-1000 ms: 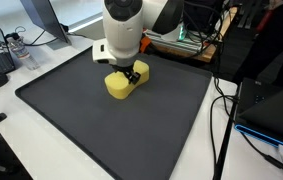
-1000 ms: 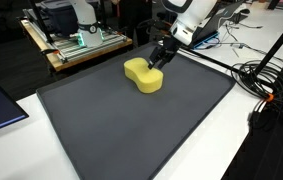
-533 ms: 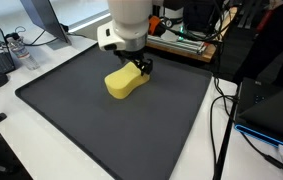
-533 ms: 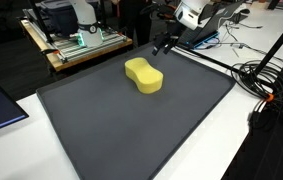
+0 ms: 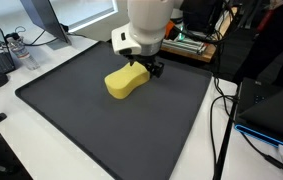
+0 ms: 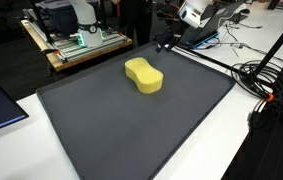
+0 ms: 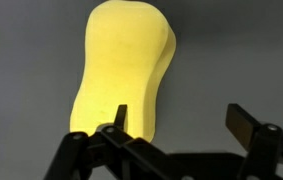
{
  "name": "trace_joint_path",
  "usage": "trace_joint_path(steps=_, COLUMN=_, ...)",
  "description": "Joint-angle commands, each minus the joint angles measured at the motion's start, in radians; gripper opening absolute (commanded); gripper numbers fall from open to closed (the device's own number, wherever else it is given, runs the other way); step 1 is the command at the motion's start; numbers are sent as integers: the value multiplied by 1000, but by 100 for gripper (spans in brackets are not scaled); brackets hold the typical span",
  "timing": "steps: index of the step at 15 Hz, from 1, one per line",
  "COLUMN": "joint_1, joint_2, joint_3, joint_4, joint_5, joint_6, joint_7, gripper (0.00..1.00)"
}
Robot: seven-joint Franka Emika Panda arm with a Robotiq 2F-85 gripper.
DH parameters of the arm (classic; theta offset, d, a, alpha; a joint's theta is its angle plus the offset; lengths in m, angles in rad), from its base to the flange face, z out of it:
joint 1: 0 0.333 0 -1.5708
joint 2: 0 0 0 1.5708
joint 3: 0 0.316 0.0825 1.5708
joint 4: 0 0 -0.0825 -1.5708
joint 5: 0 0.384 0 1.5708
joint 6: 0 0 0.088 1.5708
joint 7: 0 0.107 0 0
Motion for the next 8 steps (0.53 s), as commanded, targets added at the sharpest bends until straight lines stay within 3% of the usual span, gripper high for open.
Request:
trace_joint_path(steps=1, joint_1=43, joint_2=38, joint_3=-10, joint_4=24, joint_5=-83, joint_6=6, joint_7=70, gripper=100)
trace_joint_path(steps=4, joint_1=49, joint_2=29, joint_3=-11, joint_4=-48, joint_5=-143, joint_6=104, joint_7=81, gripper=100)
trace_joint_path(steps=5, joint_1=41, joint_2=39, joint_3=0, joint_4=-3, joint_5=-99, joint_6=39, joint_7=59, gripper=100)
trace_joint_path(steps=8, joint_1=42, joint_2=48, joint_3=-1, joint_4=-6, joint_5=-103, joint_6=50, joint_7=61, gripper=100)
